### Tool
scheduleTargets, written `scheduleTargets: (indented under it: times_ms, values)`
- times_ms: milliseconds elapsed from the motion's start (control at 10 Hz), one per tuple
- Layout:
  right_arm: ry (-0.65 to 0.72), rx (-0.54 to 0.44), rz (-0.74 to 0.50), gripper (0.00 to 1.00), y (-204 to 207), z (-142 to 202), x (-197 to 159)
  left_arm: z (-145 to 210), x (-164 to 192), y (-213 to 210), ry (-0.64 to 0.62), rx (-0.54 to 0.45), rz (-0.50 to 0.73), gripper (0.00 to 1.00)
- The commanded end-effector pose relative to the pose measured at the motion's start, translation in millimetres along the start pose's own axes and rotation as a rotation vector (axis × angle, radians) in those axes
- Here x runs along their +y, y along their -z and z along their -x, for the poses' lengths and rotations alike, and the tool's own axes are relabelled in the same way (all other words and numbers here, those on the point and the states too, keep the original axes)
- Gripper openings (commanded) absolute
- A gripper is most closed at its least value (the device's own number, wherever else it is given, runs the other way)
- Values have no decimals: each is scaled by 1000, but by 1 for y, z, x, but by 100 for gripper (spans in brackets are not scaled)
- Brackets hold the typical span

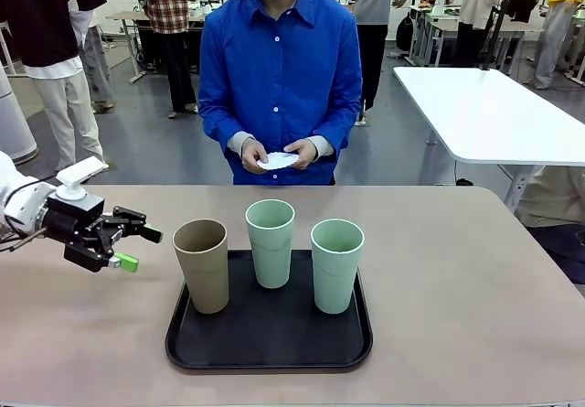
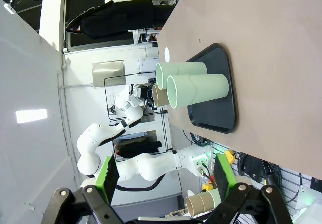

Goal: Place coasters on the table and set cups on them.
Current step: Pick up one Reusable plastic cup and place it on a coaster set by the human.

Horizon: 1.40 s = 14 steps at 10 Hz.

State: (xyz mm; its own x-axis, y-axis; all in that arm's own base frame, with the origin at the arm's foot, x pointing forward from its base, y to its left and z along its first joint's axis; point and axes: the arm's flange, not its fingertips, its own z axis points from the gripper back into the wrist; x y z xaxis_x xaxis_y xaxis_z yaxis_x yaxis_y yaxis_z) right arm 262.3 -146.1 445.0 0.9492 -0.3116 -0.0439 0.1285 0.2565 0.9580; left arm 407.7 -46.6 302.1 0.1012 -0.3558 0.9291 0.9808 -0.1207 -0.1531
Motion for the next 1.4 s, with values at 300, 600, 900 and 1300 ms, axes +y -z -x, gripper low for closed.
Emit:
scheduleTargets:
  times_ms: [300,600,900,1300]
  values:
    - [-4,-3,-19,100,1,0,1,26,14,31,82,-146,-59,100]
    - [-4,-3,-19,100,1,0,1,29,21,42,129,-198,-37,100]
    - [-4,-3,-19,100,1,0,1,30,24,54,100,-194,-13,100]
    - [-4,-3,-19,100,1,0,1,36,29,62,94,-202,2,100]
